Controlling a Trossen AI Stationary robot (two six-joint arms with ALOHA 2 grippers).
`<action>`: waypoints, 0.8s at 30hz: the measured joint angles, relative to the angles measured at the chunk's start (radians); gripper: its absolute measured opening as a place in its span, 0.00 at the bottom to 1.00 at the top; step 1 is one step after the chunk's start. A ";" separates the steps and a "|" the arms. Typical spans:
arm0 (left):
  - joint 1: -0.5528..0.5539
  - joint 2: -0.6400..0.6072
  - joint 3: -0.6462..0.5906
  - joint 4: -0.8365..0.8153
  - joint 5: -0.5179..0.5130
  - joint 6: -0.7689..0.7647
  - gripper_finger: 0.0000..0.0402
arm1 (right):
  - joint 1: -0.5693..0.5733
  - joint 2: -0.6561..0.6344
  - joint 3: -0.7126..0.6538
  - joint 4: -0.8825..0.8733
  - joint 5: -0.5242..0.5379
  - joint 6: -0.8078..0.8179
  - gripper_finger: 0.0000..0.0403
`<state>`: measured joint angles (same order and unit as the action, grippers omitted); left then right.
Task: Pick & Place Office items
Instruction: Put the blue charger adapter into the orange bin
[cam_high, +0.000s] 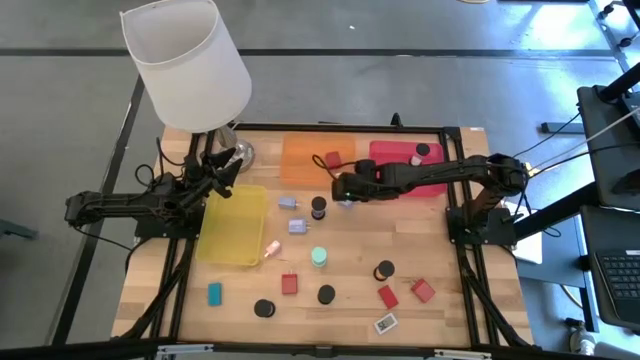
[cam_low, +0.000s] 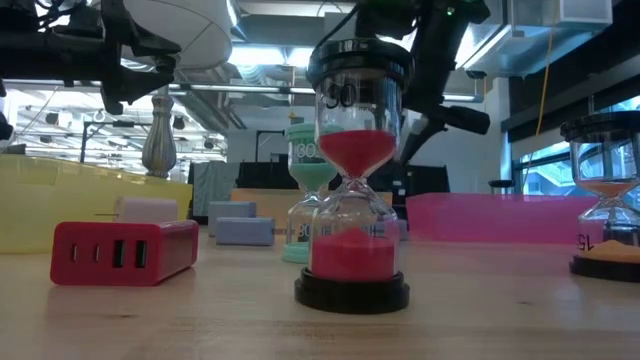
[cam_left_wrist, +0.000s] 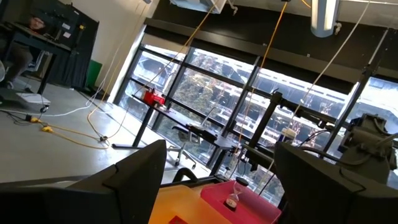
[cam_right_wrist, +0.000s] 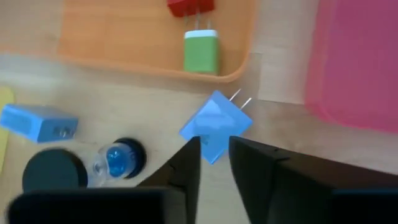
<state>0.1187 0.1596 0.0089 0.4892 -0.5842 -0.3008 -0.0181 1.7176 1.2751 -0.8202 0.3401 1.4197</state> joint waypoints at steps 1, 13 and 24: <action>0.000 0.000 0.000 0.000 0.000 0.000 0.73 | 0.000 0.000 0.000 -0.004 0.000 0.030 0.29; 0.000 0.000 0.000 0.000 0.000 0.000 0.73 | -0.003 0.060 0.001 0.003 -0.092 0.281 0.94; 0.000 0.000 0.000 0.000 0.000 0.000 0.73 | -0.046 0.162 0.001 0.124 -0.143 0.470 0.88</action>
<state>0.1186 0.1596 0.0088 0.4892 -0.5842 -0.3008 -0.0645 1.8793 1.2762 -0.6967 0.1973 1.8899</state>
